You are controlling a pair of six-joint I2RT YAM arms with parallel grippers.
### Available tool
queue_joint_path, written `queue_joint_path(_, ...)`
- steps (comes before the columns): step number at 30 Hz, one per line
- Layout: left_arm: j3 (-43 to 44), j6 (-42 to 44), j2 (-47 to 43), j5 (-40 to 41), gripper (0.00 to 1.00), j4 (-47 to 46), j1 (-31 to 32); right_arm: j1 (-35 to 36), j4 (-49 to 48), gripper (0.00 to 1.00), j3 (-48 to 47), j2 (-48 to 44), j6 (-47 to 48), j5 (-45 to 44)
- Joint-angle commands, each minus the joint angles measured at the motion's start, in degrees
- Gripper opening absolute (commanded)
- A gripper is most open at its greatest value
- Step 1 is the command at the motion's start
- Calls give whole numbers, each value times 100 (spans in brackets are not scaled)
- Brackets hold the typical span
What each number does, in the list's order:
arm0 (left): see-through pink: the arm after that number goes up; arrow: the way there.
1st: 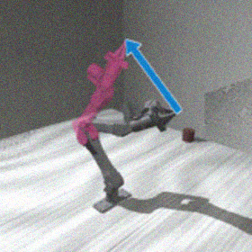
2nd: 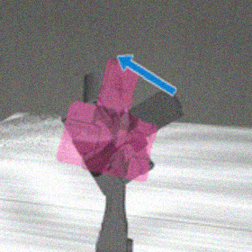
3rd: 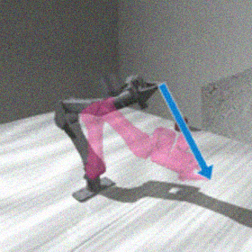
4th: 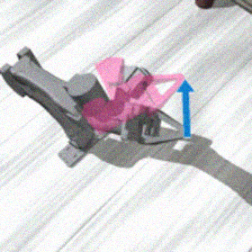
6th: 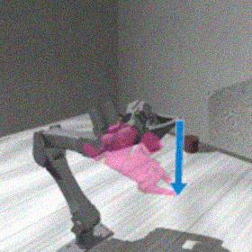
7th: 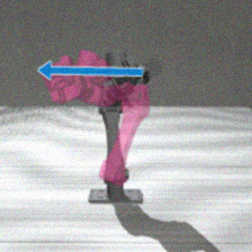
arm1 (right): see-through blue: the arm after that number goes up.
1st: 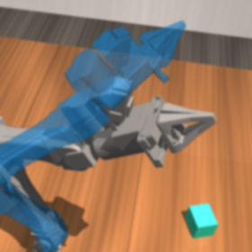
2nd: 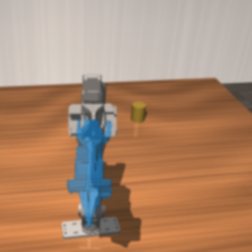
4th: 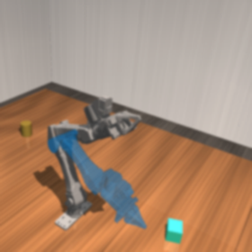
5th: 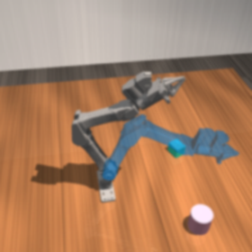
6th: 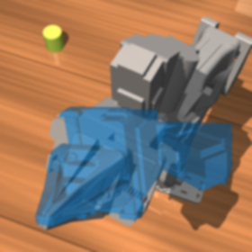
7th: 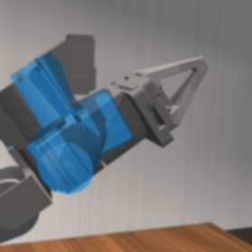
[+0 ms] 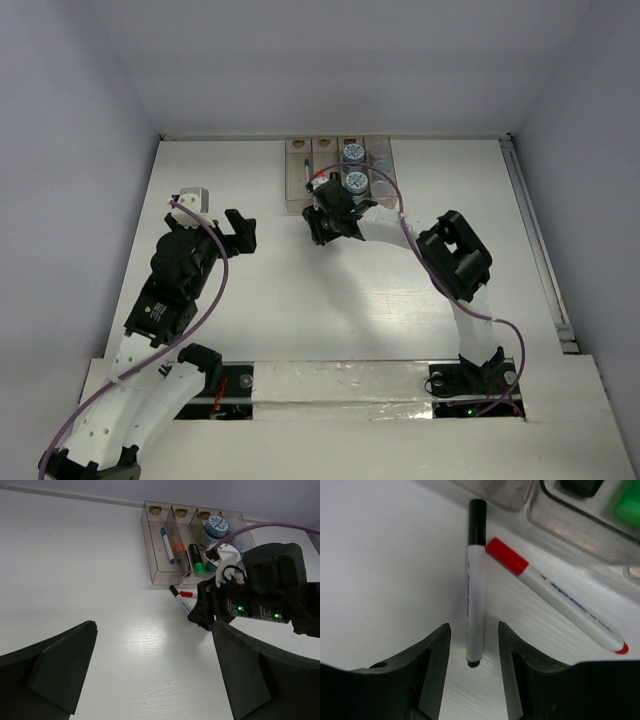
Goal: Sort the stationery into containers
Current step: Pick up the pen from the center of the board, then place the pen in the storage box.
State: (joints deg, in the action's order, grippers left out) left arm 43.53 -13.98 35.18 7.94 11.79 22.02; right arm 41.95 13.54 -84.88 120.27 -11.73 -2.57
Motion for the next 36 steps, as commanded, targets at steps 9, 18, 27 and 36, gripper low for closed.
queue_joint_path(9, -11, 62, -46, -118, 99, -292, -31, 296, 624, 13, -635, 612, 197, -262)
queue_joint_path(18, -20, 62, -64, -100, 99, -292, -31, 349, -78, 0, 59, -713, -163, 450)
queue_joint_path(27, -20, 62, -81, -91, 99, -283, -31, 217, -448, 0, -818, -760, -435, -156)
queue_joint_path(36, -20, 62, -64, -135, 99, -291, -31, -222, -766, 0, -2435, 521, -1218, -921)
